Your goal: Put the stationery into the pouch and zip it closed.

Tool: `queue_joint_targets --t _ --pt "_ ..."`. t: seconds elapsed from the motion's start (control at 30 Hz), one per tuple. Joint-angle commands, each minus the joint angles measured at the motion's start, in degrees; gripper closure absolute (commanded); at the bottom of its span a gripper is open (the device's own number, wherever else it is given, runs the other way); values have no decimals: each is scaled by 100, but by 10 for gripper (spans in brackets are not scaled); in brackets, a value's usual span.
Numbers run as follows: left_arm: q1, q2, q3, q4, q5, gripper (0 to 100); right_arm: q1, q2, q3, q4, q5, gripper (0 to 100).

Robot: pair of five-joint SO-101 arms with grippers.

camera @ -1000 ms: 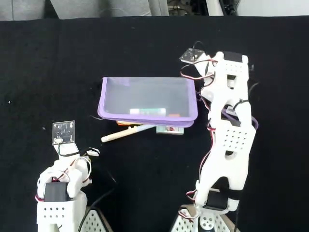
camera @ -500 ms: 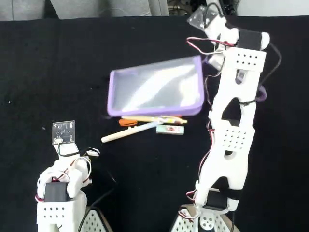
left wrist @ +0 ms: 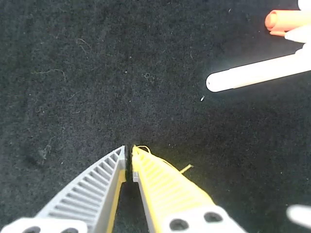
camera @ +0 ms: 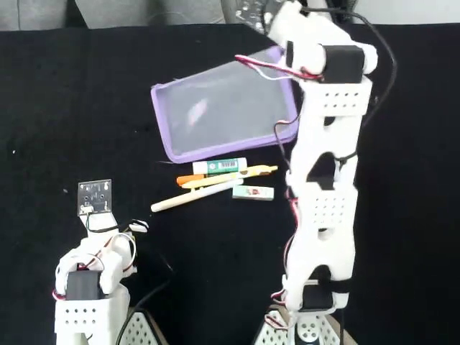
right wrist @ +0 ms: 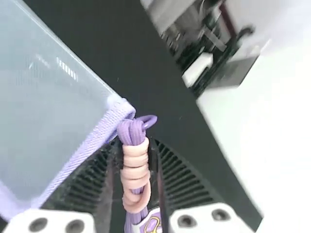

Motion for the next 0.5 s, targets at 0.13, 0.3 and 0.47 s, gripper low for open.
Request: queue_joint_targets --t 0.13,0.3,0.47 --pt "-31 -18 119 -114 9 964 -782 -1965 1033 211 -44 987" --pt "-31 -18 119 -114 9 964 -1363 -3310 2519 211 -53 987" --pt "-31 -18 119 -114 9 964 -2189 -4857 4497 202 -44 987"
